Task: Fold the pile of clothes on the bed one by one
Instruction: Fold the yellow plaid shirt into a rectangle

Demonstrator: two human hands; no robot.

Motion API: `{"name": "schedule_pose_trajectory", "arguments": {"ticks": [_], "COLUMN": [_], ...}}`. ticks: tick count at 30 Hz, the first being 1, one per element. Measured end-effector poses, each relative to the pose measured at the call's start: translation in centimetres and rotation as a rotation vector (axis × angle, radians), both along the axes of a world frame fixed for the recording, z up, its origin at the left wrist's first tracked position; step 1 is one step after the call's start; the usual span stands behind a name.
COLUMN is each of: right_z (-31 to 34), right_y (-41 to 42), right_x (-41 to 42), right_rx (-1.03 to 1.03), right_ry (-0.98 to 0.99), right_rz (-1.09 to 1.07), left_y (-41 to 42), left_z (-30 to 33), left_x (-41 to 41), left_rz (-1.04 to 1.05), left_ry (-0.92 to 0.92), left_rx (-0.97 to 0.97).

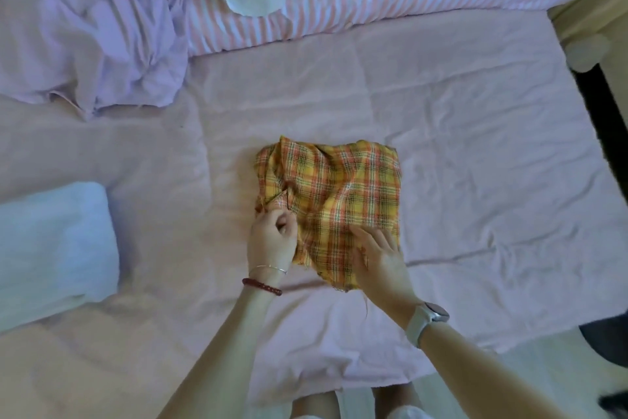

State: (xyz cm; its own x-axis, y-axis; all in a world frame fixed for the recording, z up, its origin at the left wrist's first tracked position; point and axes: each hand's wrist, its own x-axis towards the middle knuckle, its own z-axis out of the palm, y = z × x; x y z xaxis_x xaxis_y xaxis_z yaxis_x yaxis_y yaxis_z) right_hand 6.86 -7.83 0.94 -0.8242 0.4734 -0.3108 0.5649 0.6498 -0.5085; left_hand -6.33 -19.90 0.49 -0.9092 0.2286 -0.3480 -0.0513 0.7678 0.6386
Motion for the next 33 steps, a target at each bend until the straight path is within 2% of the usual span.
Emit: {"name": "schedule_pose_trajectory", "arguments": {"ticks": [4,6,8,10,14,16,19,22,25,27,29,31,33], "right_z": [-0.6,-0.8,-1.1,-1.3,-1.2,-1.3,-1.9,-2.1,-1.9,-1.5,-1.4,-1.8,-1.9], "right_y": [-0.2,-0.1,0.1,0.6,2.4,2.9,3.6,4.7,6.4,7.1,7.4,7.3,6.6], "right_x": [-0.1,-0.8,-1.3,-1.8,-3.7,-4.8,-6.0,-7.9,-12.1,-15.7,-19.0,-21.4,-22.7], "right_rx": [0.032,0.022,0.026,0.045,0.114,0.101,0.125,0.225,0.293,0.230,0.076,-0.012,-0.055], "right_ry": [-0.054,-0.109,-0.152,-0.120,-0.054,-0.099,-0.038,0.206,0.333,0.251,-0.022,-0.208,-0.187], "right_rz": [0.040,0.063,0.088,0.082,0.083,0.178,0.307,0.263,0.244,0.310,0.408,0.477,0.524], "left_y": [2.3,2.8,2.8,2.4,0.1,-1.1,-2.0,-0.8,1.3,2.1,2.3,2.1,1.9], "left_z": [-1.7,-2.5,-3.1,-3.3,-1.6,-1.2,-2.3,-1.7,-1.2,-1.6,-2.3,-2.6,-2.4], "left_x": [-0.8,-1.1,-1.5,-1.9,-1.6,-1.3,-1.8,-3.3,-4.2,-4.7,-4.9,-4.7,-4.6], "left_rz": [-0.209,-0.201,-0.131,-0.060,0.053,0.197,0.315,0.327,0.170,0.131,0.171,0.218,0.259], "left_ry": [-0.155,-0.145,-0.103,-0.051,0.153,0.054,-0.185,-0.185,-0.153,-0.102,-0.009,0.067,0.104], "left_rx": [-0.424,-0.503,-0.443,-0.293,0.180,0.163,-0.078,-0.030,-0.020,-0.055,-0.063,0.020,0.102]}}
